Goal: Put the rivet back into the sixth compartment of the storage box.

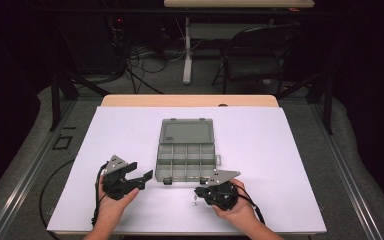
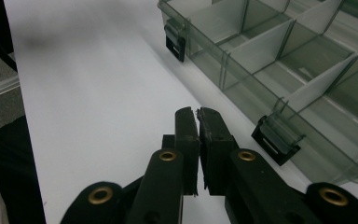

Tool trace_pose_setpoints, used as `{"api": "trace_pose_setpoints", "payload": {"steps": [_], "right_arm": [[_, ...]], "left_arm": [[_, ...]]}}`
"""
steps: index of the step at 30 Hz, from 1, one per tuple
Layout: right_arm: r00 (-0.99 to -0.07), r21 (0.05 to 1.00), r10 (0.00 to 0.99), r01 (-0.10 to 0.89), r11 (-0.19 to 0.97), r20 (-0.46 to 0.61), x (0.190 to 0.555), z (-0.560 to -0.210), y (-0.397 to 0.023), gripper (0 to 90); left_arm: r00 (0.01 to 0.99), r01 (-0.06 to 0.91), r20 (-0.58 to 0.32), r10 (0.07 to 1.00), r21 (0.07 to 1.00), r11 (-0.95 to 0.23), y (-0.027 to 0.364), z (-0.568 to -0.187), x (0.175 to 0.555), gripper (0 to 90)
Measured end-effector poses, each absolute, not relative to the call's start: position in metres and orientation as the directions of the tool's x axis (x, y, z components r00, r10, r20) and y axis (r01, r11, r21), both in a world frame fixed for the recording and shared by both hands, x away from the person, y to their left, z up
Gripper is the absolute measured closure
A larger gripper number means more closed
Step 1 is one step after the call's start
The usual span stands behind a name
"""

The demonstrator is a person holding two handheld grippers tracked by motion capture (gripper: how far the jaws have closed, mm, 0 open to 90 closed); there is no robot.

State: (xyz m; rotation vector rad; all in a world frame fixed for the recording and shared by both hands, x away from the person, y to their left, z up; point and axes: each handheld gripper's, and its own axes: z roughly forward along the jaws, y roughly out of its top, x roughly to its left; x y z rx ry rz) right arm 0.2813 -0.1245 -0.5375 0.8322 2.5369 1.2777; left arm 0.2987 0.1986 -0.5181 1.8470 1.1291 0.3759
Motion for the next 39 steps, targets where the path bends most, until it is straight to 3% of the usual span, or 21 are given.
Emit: {"api": "trace_pose_setpoints", "payload": {"steps": [18, 39], "right_arm": [[-0.821, 0.813, 0.567, 0.378, 0.442, 0.074, 0.293, -0.518, -0.122, 87.0], [-0.827, 0.824, 0.559, 0.352, 0.444, 0.052, 0.319, -0.506, -0.088, 87.0]], "left_arm": [[0.522, 0.549, -0.189, 0.832, 0.821, -0.158, 0.201, -0.518, 0.299, 29.1], [0.519, 0.545, -0.188, 0.834, 0.824, -0.153, 0.203, -0.517, 0.299, 29.1]]}}
